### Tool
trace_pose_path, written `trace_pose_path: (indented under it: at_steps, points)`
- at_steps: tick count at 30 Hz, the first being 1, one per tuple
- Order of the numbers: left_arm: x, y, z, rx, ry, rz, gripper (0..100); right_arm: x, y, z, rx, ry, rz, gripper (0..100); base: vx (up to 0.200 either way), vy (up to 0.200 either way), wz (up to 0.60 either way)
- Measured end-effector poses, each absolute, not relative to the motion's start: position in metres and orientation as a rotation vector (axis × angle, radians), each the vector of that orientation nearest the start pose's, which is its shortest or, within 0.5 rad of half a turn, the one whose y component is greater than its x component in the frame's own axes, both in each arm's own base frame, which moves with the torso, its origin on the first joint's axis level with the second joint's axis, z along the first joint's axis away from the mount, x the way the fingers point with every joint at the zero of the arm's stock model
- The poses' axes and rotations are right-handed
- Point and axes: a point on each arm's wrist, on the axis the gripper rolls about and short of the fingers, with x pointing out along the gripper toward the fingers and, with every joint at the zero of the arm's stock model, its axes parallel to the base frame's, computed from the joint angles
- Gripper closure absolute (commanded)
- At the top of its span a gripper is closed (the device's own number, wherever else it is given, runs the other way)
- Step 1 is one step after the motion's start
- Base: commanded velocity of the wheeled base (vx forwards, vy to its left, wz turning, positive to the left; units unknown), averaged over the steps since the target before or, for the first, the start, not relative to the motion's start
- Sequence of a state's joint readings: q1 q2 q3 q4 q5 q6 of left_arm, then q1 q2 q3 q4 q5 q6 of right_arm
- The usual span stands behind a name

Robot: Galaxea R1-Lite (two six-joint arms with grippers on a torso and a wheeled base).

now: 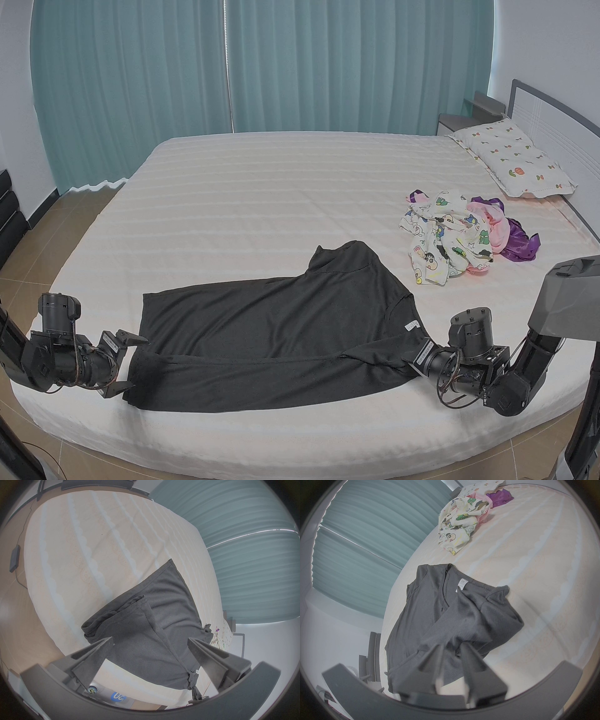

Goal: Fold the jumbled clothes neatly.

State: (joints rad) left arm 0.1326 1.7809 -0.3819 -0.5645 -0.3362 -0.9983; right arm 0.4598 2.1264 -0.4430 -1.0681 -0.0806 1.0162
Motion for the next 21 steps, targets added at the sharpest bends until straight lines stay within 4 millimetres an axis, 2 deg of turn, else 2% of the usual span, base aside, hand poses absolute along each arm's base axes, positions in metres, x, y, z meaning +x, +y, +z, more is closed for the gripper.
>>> trace_pose_path:
  at_steps: [10,21]
  points:
    - [0.234,0.024,0.059,-1.130,0.851,0.235,0,0.264,0.133,0.017,0.789,0.720,0.049,100,0.000,0.000,0.00]
    - [0.234,0.024,0.060,-1.130,0.850,0.234,0,0.270,0.134,0.044,0.794,0.849,0.090,100,0.000,0.000,0.00]
